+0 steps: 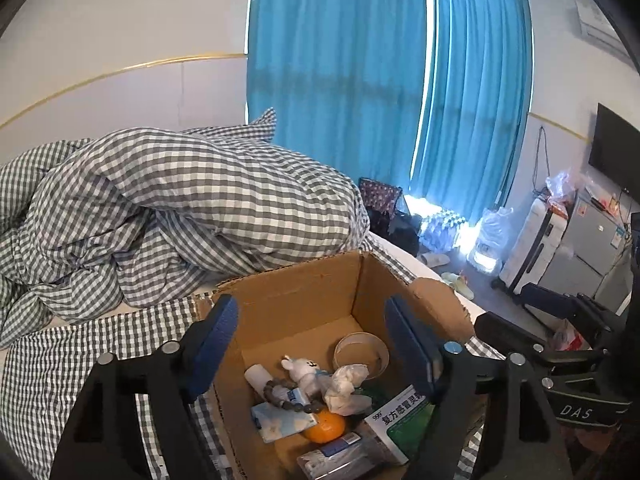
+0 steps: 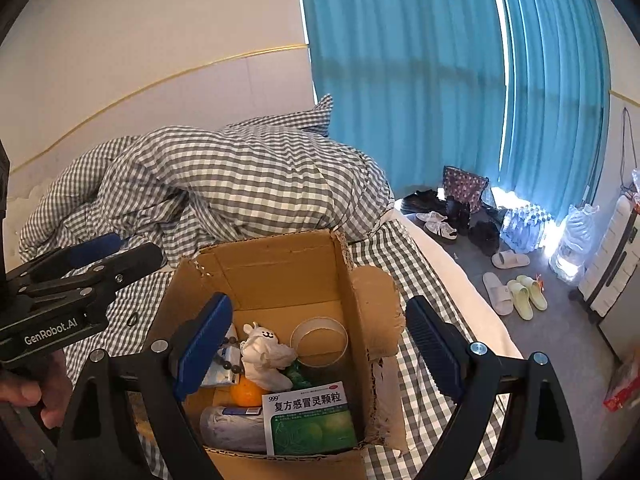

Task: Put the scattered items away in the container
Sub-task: 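Lower the bracelet and cloth into the box and open both grippers, then move both grippers out of the box over the black hair tie and white tube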

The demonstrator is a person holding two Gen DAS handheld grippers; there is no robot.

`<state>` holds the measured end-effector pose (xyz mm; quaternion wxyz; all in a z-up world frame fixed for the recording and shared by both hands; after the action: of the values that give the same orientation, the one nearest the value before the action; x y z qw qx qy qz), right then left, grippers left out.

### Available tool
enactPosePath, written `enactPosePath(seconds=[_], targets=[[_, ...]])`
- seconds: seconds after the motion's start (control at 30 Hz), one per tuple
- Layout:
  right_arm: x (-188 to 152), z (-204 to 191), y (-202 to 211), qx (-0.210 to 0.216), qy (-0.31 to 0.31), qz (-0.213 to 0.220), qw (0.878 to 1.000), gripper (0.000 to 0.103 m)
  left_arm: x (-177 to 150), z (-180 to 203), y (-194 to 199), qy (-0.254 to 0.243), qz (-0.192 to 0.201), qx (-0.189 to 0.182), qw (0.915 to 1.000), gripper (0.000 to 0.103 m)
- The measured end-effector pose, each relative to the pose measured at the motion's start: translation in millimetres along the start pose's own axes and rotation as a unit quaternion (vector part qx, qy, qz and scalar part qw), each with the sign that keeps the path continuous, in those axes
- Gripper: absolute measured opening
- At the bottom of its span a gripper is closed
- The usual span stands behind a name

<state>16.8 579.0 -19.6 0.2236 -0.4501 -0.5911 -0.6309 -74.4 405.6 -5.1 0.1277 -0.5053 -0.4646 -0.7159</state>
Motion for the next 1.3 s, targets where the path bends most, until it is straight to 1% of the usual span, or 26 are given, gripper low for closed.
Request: enactPosePath(seconds=[0.07, 0.17, 0.23, 0.27, 0.3, 0.37, 0.4, 0.53, 0.63, 0.83, 0.93, 1.07, 1.2, 1.3], targets=[[0.4, -3.1, 1.4, -0.001, 0.001, 0.001, 1.000, 0.089, -0.1, -4.6, 3.1, 0.003, 0.001, 0.003, 1.0000, 0.082], [2.0, -10.2, 2.0, 0.001, 0.004, 0.001, 1.000, 0.089, -0.1, -13.9, 10.3, 0.006, 0.003, 0.011, 0.9999, 0.086], [3.6, -18.0, 3.7, 0.003, 0.007, 0.002, 1.000, 0.089, 0.1, -21.2, 16.6, 0.009, 0.007, 0.017, 0.9998, 0.094], [4.7, -22.0, 4.1, 0.003, 0.009, 0.002, 1.000, 0.089, 0.3, -25.8, 21.1, 0.011, 0.010, 0.022, 0.9997, 0.100], [5.7, -26.6, 4.9, 0.003, 0.012, 0.003, 1.000, 0.089, 0.5, -31.2, 26.2, 0.013, 0.016, 0.026, 0.9995, 0.103], [7.2, -36.8, 6.2, 0.004, 0.016, 0.002, 1.000, 0.090, 0.3, -41.0, 35.4, 0.017, 0.023, 0.029, 0.9992, 0.103], [7.8, -42.6, 7.1, 0.005, 0.017, 0.003, 1.000, 0.092, -0.1, -47.4, 40.6, 0.020, 0.025, 0.032, 0.9990, 0.103], [10.2, -69.0, 11.6, 0.010, 0.029, 0.013, 0.999, 0.095, -3.6, -74.7, 61.7, 0.028, 0.034, 0.055, 0.9975, 0.103], [10.2, -91.7, 13.2, 0.017, 0.037, 0.019, 0.999, 0.100, -9.3, -101.3, 79.4, 0.038, 0.039, 0.075, 0.9957, 0.103], [9.5, -143.9, 13.1, 0.039, 0.056, 0.026, 0.997, 0.103, -24.5, -160.1, 111.9, 0.061, 0.042, 0.114, 0.9907, 0.103], [8.6, -172.2, 15.4, 0.053, 0.072, 0.028, 0.996, 0.103, -32.4, -191.1, 128.8, 0.075, 0.045, 0.139, 0.9865, 0.103], [6.0, -207.1, 17.5, 0.064, 0.091, 0.031, 0.993, 0.103, -44.0, -225.7, 145.2, 0.092, 0.044, 0.161, 0.9817, 0.103], [1.8, -239.9, 13.1, 0.084, 0.096, 0.023, 0.992, 0.103, -54.1, -254.6, 157.9, 0.101, 0.041, 0.182, 0.9773, 0.103], [-5.7, -265.6, 7.4, 0.096, 0.112, 0.014, 0.989, 0.103, -61.6, -273.2, 163.8, 0.108, 0.038, 0.193, 0.9745, 0.103]])
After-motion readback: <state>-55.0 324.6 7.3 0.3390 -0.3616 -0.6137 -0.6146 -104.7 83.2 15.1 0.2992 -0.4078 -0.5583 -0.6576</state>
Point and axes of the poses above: each gripper's, at about its wrist camera, not at the fingertips, and y roughly against the way its jaws point, z to its right, x to its top, the point moved 5 cm from there along -y, roughly the way its jaws point
